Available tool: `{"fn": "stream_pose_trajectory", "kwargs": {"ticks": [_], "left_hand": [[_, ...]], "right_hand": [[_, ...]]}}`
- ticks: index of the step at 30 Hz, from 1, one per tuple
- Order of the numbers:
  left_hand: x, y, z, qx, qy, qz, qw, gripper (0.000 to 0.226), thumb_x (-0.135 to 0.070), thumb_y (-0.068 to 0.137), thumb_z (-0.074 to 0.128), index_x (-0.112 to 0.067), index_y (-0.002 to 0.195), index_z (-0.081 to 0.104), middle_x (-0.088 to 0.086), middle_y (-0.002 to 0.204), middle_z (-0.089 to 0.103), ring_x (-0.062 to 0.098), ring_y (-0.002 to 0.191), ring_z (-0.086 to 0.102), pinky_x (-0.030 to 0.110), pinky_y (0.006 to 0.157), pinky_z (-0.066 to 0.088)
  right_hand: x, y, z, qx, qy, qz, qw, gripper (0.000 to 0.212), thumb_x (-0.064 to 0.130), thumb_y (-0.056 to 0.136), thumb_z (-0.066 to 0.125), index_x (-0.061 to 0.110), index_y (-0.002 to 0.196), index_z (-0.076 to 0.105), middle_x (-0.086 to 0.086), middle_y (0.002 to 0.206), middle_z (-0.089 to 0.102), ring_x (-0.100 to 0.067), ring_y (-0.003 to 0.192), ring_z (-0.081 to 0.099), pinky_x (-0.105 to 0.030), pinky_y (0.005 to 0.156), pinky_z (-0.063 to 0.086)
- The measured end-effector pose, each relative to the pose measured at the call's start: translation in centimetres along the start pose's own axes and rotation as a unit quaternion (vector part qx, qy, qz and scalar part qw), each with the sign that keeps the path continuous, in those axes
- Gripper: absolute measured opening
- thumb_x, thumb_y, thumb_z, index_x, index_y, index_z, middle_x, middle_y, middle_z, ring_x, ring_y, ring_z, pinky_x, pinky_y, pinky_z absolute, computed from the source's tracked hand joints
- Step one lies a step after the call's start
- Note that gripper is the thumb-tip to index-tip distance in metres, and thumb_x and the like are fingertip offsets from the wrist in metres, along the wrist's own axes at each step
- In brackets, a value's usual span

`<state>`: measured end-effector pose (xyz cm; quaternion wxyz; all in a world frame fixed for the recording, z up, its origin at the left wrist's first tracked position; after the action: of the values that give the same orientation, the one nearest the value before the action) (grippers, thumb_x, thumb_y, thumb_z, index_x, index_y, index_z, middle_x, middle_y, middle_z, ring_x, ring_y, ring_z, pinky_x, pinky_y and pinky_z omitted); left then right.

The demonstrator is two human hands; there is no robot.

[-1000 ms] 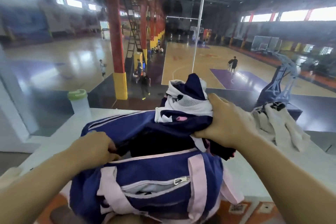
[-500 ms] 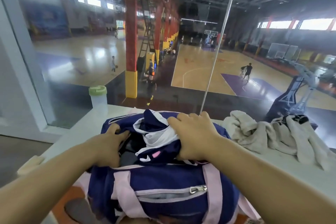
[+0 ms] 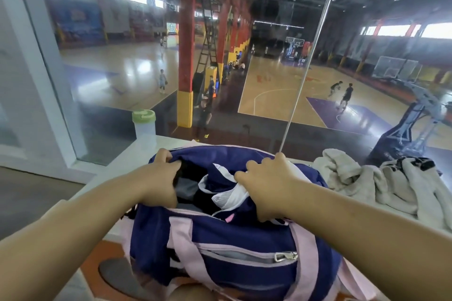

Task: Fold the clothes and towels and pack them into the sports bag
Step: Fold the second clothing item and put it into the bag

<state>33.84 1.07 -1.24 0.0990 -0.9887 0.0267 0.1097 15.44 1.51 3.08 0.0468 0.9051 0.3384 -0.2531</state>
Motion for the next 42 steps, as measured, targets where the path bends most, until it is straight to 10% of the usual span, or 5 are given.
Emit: {"fn": "stream_pose_trajectory", "kwargs": {"ticks": [12, 30, 42], "left_hand": [[-0.4, -1.1, -2.3, -0.015, -0.059, 0.054, 0.997, 0.062, -0.031, 0.053, 0.07, -0.018, 0.109, 0.047, -0.005, 0.112, 0.027, 0.022, 0.085, 0.059, 0.035, 0.075, 0.054], [0.9, -1.6, -2.2, -0.056, -0.085, 0.06, 0.993, 0.079, -0.027, 0.051, 0.07, -0.02, 0.125, 0.044, -0.008, 0.117, 0.031, 0.016, 0.099, 0.053, 0.032, 0.088, 0.049], [-1.4, -3.8, -4.1, -0.186, -0.033, 0.067, 0.98, 0.039, -0.028, 0.077, 0.069, -0.03, 0.114, 0.059, -0.009, 0.11, 0.053, 0.012, 0.098, 0.051, 0.023, 0.078, 0.036]], "right_hand": [[3.5, 4.0, -0.7, -0.055, 0.239, 0.03, 0.969, 0.053, 0.045, 0.073, 0.066, 0.016, 0.109, 0.041, -0.007, 0.107, 0.057, -0.035, 0.095, 0.058, -0.035, 0.066, 0.034], [6.0, 6.2, 2.0, -0.014, 0.31, -0.043, 0.95, 0.049, 0.029, 0.08, 0.065, 0.015, 0.12, 0.039, -0.011, 0.12, 0.053, -0.036, 0.108, 0.053, -0.041, 0.084, 0.044], [0.4, 0.3, -1.3, -0.008, 0.304, -0.058, 0.951, 0.067, 0.051, 0.08, 0.066, 0.032, 0.139, 0.041, 0.013, 0.142, 0.047, -0.013, 0.129, 0.042, -0.036, 0.106, 0.037]]}}
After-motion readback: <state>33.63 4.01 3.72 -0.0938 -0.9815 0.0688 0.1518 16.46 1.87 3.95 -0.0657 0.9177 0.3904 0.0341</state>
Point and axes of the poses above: each hand's wrist, its own y-axis towards the middle knuckle, its own z-axis out of the palm, x = y × z, the point moved 7 cm from there along y, towards the middle knuckle
